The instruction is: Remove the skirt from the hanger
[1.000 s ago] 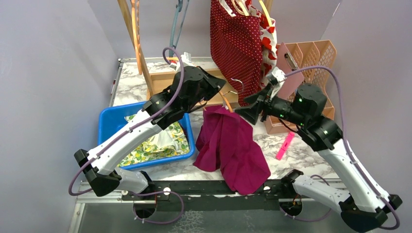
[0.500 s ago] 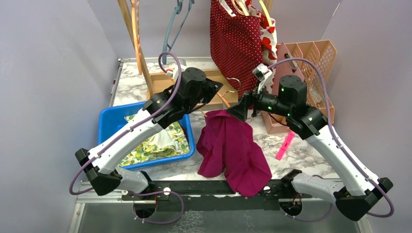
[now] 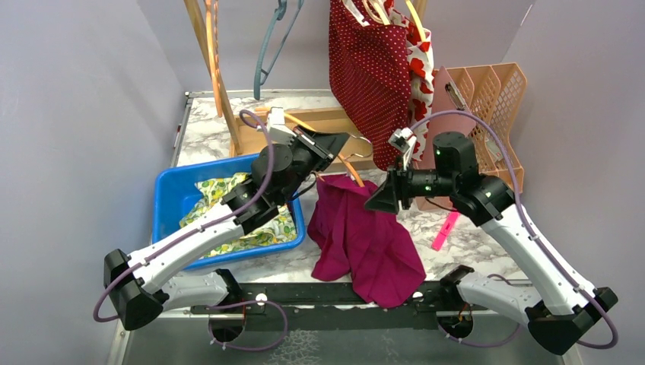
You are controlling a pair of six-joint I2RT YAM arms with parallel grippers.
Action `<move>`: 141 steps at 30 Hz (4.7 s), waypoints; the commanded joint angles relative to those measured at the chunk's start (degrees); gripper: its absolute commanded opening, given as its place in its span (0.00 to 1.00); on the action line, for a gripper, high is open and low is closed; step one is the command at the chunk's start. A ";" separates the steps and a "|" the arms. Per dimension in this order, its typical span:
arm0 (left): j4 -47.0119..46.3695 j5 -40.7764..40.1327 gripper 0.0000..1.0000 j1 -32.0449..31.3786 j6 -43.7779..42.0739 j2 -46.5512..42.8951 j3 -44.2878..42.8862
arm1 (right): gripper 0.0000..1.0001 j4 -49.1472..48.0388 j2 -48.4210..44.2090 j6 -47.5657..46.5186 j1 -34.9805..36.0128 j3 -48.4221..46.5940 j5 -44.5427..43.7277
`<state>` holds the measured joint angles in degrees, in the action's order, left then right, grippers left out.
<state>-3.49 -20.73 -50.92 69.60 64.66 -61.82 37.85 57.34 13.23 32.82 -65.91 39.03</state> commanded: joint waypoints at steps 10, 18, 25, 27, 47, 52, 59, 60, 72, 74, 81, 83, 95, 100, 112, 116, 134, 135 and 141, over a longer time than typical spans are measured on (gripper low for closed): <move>-28.94 11.78 0.00 -0.17 -21.46 0.04 -7.05 | 0.59 23.12 -4.15 2.21 0.67 -4.35 -9.19; -29.56 14.71 0.00 -0.10 -21.17 1.92 -12.05 | 1.00 13.08 -1.09 -5.42 0.64 -7.96 -30.61; -30.61 14.30 0.00 -0.08 -17.36 2.57 -14.77 | 0.93 -18.32 -6.38 -10.09 0.58 10.52 -16.67; -30.58 14.63 0.00 -0.07 -18.39 2.81 -15.42 | 0.75 -21.42 -7.40 -8.74 0.58 12.96 -15.04; -33.05 11.40 0.00 1.52 -27.80 7.18 -23.43 | 0.26 6.86 -13.90 6.83 0.58 11.77 -30.02; -33.07 9.59 0.00 1.69 -26.36 5.92 -22.31 | 0.01 0.58 -12.25 5.06 0.58 13.18 -30.33; -33.05 10.99 0.00 2.39 -24.35 6.79 -23.72 | 0.32 -1.95 -11.61 5.20 0.58 16.53 -32.77; -33.05 10.75 0.00 2.38 -24.23 6.65 -23.73 | 0.31 -2.06 -11.04 5.75 0.58 16.45 -33.38; -33.07 11.84 0.00 3.67 -23.71 7.08 -25.33 | 0.47 -3.30 -8.16 7.55 0.58 17.85 -33.33; -33.05 11.90 0.00 4.16 -23.25 7.52 -25.44 | 0.45 -1.61 -9.13 8.19 0.58 17.55 -32.61; -33.91 11.81 0.00 5.43 -21.06 8.83 -26.02 | 0.01 -6.60 -11.81 8.21 0.57 21.54 -23.99; -34.48 11.70 0.00 5.67 -19.99 9.13 -26.02 | 0.01 -10.53 -11.33 5.84 0.58 22.33 -16.46; -47.40 10.43 0.00 7.95 -3.30 14.39 -22.93 | 0.01 -24.00 -5.80 6.43 8.58 28.11 -14.46; -47.62 12.60 0.00 8.21 0.91 13.00 -20.09 | 0.41 -8.65 6.12 6.14 8.58 15.74 -19.91; -44.73 12.88 0.00 8.90 3.47 6.97 -8.82 | 0.96 19.82 -10.33 -4.36 8.56 -5.86 -20.04; -22.35 8.58 0.00 8.90 5.82 4.53 -12.38 | 0.96 24.57 -6.63 -4.79 8.58 -19.52 -31.82; 0.73 11.61 0.00 8.93 16.49 1.60 -13.10 | 0.62 0.56 8.88 -7.72 8.52 -23.79 -18.15; 0.79 12.15 0.00 8.91 16.62 1.68 -13.18 | 0.57 -0.55 9.64 -7.22 8.57 -23.37 -18.20; 2.83 14.92 0.05 8.90 12.62 1.11 -13.33 | 0.01 -1.85 11.95 -2.78 8.58 -24.80 -22.12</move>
<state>-0.75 -8.69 -41.85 82.21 68.51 -73.49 40.34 68.77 5.96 41.43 -89.30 19.94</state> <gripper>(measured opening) 0.087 0.107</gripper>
